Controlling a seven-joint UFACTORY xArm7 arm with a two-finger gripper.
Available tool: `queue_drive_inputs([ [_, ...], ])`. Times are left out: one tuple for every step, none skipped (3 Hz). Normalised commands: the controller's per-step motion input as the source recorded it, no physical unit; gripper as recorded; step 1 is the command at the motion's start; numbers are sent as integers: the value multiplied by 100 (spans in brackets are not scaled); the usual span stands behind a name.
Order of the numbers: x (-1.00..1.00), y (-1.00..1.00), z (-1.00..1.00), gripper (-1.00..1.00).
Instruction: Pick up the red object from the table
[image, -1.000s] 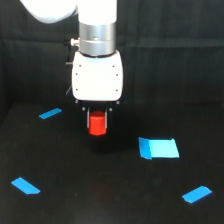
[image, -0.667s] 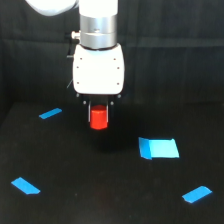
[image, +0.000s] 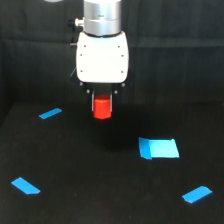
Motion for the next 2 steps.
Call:
queue_drive_inputs([
  [9,0,34,-100],
  [6,5,1,-100],
])
